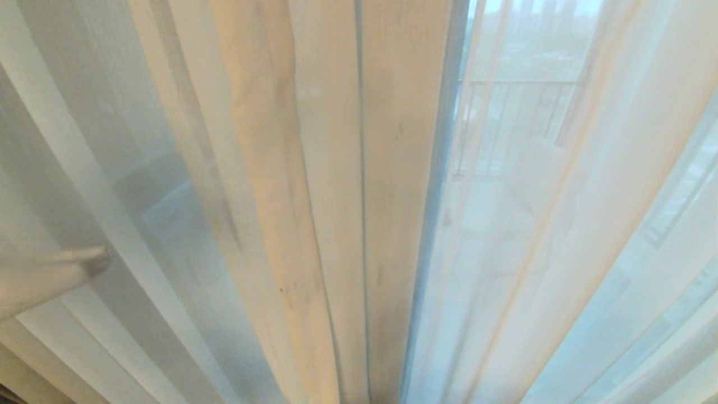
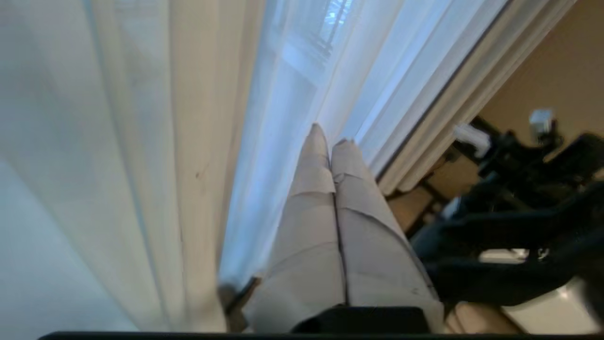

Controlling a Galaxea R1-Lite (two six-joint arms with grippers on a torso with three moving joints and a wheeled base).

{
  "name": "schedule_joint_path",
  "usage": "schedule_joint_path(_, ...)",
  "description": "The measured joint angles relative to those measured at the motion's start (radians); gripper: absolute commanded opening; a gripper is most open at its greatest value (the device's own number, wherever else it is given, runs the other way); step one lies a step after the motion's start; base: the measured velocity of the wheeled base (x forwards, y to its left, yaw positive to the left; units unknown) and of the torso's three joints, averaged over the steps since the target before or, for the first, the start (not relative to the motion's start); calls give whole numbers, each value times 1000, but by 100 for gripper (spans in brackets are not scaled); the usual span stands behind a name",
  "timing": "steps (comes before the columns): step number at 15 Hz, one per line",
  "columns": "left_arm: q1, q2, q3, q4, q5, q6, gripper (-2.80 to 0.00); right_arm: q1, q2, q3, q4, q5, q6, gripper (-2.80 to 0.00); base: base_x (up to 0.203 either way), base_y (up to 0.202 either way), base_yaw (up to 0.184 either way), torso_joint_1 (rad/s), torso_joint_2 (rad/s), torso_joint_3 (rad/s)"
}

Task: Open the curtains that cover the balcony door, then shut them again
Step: Close the outer curtains on both sides

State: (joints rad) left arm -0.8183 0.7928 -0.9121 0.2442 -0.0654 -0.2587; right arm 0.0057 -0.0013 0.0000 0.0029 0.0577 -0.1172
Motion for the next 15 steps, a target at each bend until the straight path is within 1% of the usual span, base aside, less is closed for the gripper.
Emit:
schedule_joint_path(2, 0, -40, 0, 50, 2, -1, -280, 0, 0, 0, 0, 0, 0, -280, 0, 0, 0, 0, 0, 0)
schedule_joint_path(4, 0, -74, 21, 63, 5, -2, -280, 0, 0, 0, 0, 0, 0, -280, 0, 0, 0, 0, 0, 0)
schedule_joint_path(5, 1, -92, 38, 64, 24, -3, -280, 0, 0, 0, 0, 0, 0, -280, 0, 0, 0, 0, 0, 0)
schedule_joint_path(8, 3, -149, 97, 65, 115, -3, -280, 0, 0, 0, 0, 0, 0, -280, 0, 0, 0, 0, 0, 0)
schedule_joint_path(9, 24, -168, 114, 65, 143, -3, -280, 0, 0, 0, 0, 0, 0, -280, 0, 0, 0, 0, 0, 0)
schedule_joint_path(10, 69, -187, 132, 64, 161, -3, -280, 0, 0, 0, 0, 0, 0, -280, 0, 0, 0, 0, 0, 0)
schedule_joint_path(11, 136, -206, 152, 64, 169, -3, -280, 0, 0, 0, 0, 0, 0, -280, 0, 0, 0, 0, 0, 0)
schedule_joint_path(13, 295, -244, 203, 60, 172, -1, -280, 0, 0, 0, 0, 0, 0, -280, 0, 0, 0, 0, 0, 0)
schedule_joint_path(15, 473, -296, 275, 56, 171, 19, -280, 0, 0, 0, 0, 0, 0, -280, 0, 0, 0, 0, 0, 0)
